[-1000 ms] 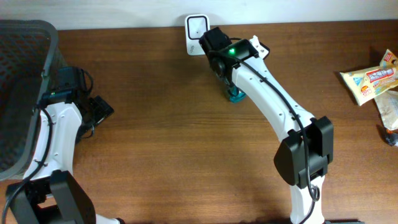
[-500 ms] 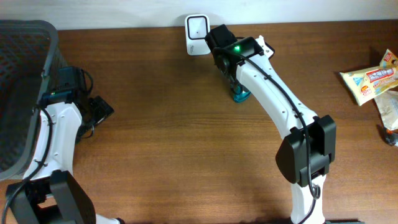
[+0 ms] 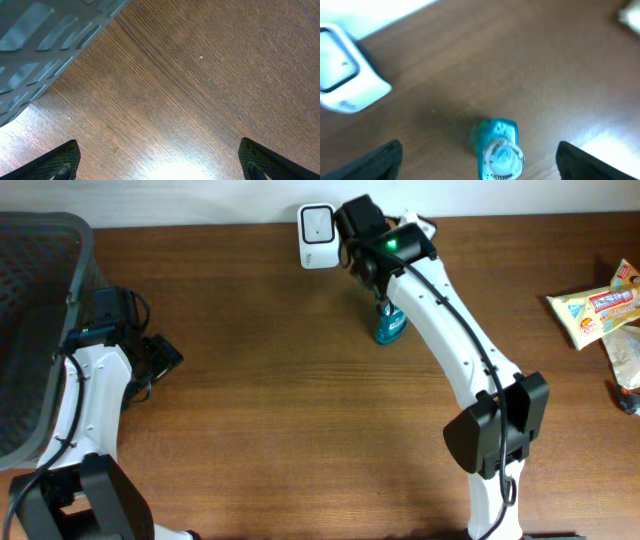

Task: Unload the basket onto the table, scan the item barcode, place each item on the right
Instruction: 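Set the bottle down right of the scanner and open the right gripper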

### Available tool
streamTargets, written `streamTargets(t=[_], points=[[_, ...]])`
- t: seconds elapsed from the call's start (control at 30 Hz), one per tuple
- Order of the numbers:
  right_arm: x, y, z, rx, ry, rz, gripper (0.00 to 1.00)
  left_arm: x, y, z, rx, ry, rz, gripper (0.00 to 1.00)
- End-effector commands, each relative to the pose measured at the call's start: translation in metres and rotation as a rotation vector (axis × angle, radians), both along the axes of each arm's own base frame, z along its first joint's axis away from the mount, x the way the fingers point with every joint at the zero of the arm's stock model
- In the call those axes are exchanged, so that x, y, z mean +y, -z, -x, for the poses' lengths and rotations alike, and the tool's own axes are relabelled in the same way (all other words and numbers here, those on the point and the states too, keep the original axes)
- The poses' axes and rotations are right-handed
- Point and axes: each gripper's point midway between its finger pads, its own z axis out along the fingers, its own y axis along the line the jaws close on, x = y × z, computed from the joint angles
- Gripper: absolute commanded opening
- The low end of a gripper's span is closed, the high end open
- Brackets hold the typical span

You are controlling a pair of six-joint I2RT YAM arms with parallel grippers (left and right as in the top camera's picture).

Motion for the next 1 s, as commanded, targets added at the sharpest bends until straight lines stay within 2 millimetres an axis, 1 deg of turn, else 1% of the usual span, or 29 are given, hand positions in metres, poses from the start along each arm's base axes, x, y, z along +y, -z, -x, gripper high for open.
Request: streamTargets(t=[0.0,0.03,0.07,0.13,0.17,0.23,0.27,0.33,0.37,0.4,0.43,0.47,0.5,0.57,0.67,0.7,0.77,0.87,0.9,0.97], points=[[0.001,-0.040,-0.012,0.007,-0.279,0.167,0.99,0.003,0.004,0.003,0.015,-0.011,-0.001,0.99],[0.001,-0.051,-0.012,0.015,-0.354,0.203,0.99,0.003,0.004,0.003,0.015,-0.011,0.000,0.99],[-0.004,-0.064,-0.009,0.021,-0.406,0.224,0.98,0.003,0.004,0.003,0.014,-0.011,-0.001,0.99],[-0.013,-0.079,-0.002,0.040,-0.499,0.231,0.98,0.003,0.004,0.003,0.015,-0.011,-0.001,0.99],[-0.022,-0.086,0.005,0.062,-0.568,0.223,0.99,0.003,0.004,0.003,0.015,-0.011,-0.001,0.99],[-0.039,-0.090,0.021,0.115,-0.666,0.183,0.98,0.003,0.004,0.003,0.015,-0.011,0.000,0.99],[-0.052,-0.090,0.031,0.146,-0.711,0.138,0.98,0.003,0.004,0.003,0.015,-0.011,-0.001,0.99],[-0.072,-0.087,0.049,0.180,-0.815,0.000,0.98,0.003,0.004,0.003,0.015,-0.011,-0.001,0.99],[-0.075,-0.086,0.055,0.182,-0.873,-0.057,0.98,0.003,0.004,0.003,0.015,-0.011,0.000,0.99],[-0.077,-0.084,0.063,0.179,-0.966,-0.125,0.98,0.003,0.004,0.003,0.015,-0.011,-0.001,0.99],[-0.076,-0.079,0.076,0.167,-1.115,-0.207,0.98,0.003,0.004,0.003,0.015,-0.011,-0.001,0.99],[-0.075,-0.074,0.084,0.158,-1.202,-0.250,0.98,0.003,0.004,0.003,0.015,-0.011,-0.001,0.99],[-0.075,-0.071,0.089,0.154,-1.253,-0.277,0.98,0.003,0.004,0.003,0.015,-0.011,0.000,0.99],[-0.076,-0.059,0.094,0.156,-1.312,-0.307,0.98,0.003,0.004,0.003,0.015,-0.011,-0.001,0.99],[-0.076,-0.026,0.102,0.208,-1.415,-0.320,0.98,0.003,0.004,0.003,0.015,-0.011,0.000,0.99],[-0.074,-0.011,0.100,0.210,-1.430,-0.337,0.98,0.003,0.004,0.003,0.015,-0.011,-0.001,0.99],[-0.070,0.011,0.091,0.182,-1.436,-0.353,0.98,0.003,0.004,0.003,0.015,-0.011,0.000,0.99],[-0.072,0.046,0.080,0.170,-1.414,-0.348,0.98,0.003,0.004,0.003,0.015,-0.011,-0.001,0.99],[-0.072,0.054,0.075,0.164,-1.384,-0.352,0.99,0.003,0.004,0.003,0.015,-0.011,-0.001,0.99],[-0.073,0.065,0.065,0.147,-1.323,-0.360,0.99,0.003,0.004,0.003,0.015,-0.011,-0.001,0.99]])
